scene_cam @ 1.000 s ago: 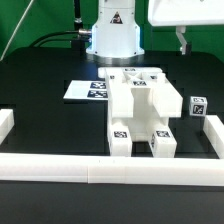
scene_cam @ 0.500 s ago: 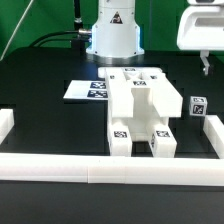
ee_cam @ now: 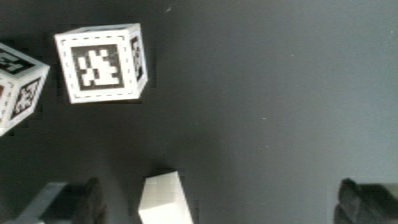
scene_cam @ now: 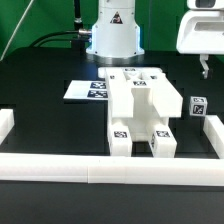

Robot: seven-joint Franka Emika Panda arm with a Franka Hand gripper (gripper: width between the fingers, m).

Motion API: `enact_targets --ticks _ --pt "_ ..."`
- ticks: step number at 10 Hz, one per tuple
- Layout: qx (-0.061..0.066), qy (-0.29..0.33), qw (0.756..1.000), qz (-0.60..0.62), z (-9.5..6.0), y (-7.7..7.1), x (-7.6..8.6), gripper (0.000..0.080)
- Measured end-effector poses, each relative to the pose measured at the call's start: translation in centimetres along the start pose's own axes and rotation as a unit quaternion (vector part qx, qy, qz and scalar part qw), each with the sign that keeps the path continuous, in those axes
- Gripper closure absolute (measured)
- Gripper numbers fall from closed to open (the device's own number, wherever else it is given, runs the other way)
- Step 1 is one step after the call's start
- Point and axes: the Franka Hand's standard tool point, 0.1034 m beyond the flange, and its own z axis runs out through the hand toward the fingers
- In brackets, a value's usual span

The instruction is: Assemble chair

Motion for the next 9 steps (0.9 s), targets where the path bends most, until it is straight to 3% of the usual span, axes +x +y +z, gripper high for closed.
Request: enact_targets --ticks 2,5,7,9 --pt "-0.007 -0.003 1.000 -0.004 1.6 0.9 -1.9 0.0151" --pt "-0.013 -0.004 1.000 -0.017 2.9 1.5 -2.1 0.0151" --pt "-0.013 -0.004 1.000 -0.017 2.9 1.5 -2.1 0.0151" --pt "-0.015 -0.005 0.998 -0.069 3.0 2.8 -1.3 0.0151"
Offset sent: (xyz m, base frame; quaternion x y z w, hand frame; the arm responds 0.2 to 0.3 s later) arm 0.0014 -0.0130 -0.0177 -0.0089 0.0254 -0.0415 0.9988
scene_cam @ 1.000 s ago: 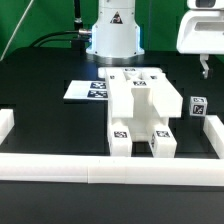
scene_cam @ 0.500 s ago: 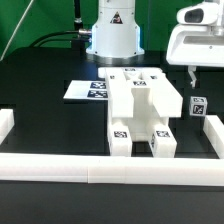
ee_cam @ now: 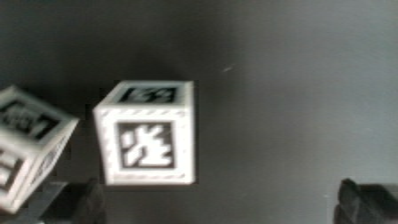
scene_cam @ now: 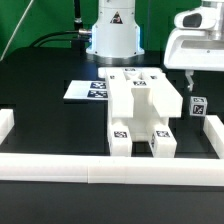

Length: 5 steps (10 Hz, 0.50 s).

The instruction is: Assemble chair

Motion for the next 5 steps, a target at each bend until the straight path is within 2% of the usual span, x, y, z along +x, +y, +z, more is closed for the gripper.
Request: enact_targets --ticks 2,5 --pt "-0.001 0.000 1.000 -0.010 0.14 1.14 0.66 0.0151" --pt "-0.001 0.001 1.000 -0.009 0.18 0.95 0.74 0.0151"
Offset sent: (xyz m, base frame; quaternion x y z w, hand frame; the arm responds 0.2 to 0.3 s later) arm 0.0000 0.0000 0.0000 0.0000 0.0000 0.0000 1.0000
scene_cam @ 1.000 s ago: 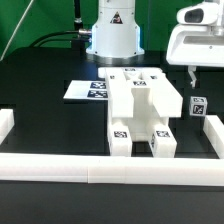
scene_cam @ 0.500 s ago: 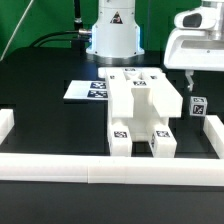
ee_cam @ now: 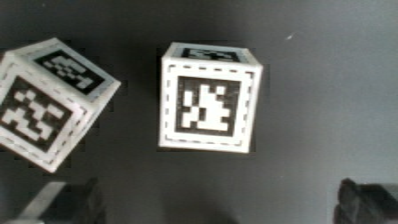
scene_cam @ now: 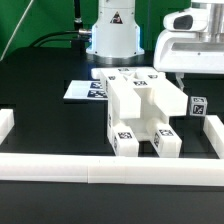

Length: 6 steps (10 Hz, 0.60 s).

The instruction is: Assemble chair

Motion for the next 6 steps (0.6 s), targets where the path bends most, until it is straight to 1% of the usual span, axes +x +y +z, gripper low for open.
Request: enact_targets --ticks 2,4,6 --pt "-0.001 -0.001 1.000 0.000 0.24 0.00 -0.02 0.0151" --pt "-0.003 -0.003 1.000 -0.003 0.88 -0.37 0.14 0.0151" --pt "-0.002 -0.002 1.000 -0.005 0.76 -0.80 0.61 0.0151"
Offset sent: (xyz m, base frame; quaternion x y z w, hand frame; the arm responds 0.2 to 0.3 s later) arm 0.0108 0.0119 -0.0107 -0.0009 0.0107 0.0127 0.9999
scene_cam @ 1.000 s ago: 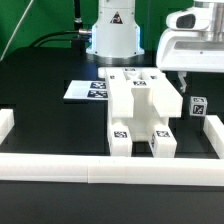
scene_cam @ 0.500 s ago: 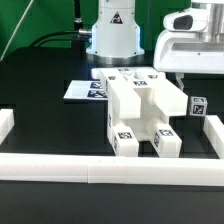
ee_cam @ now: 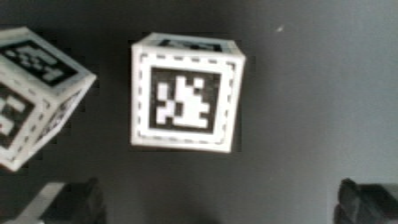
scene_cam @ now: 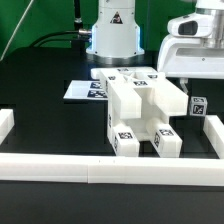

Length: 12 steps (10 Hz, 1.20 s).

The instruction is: Assemble chair

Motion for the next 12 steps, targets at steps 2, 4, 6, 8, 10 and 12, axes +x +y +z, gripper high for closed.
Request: enact_targets --ticks 2,4,6,8,10,12 --pt "-0.001 -0.002 1.000 -0.002 0.4 -0.2 -0.2 0.0151" --pt "-0.001 -0.002 1.000 -0.003 0.5 -0.3 -0.2 0.0151" --pt "-0.001 -0.001 1.000 -0.009 0.7 -0.3 -0.2 0.0151" --pt "-0.003 -0.001 1.000 -0.014 1.3 -0.1 -0.4 0.0151" --pt "-0.004 -0.002 1.000 -0.014 1.5 0.0 -0.6 0.0151" --pt "-0.005 -0.002 1.000 -0.015 2.0 0.0 -0.8 0.0151"
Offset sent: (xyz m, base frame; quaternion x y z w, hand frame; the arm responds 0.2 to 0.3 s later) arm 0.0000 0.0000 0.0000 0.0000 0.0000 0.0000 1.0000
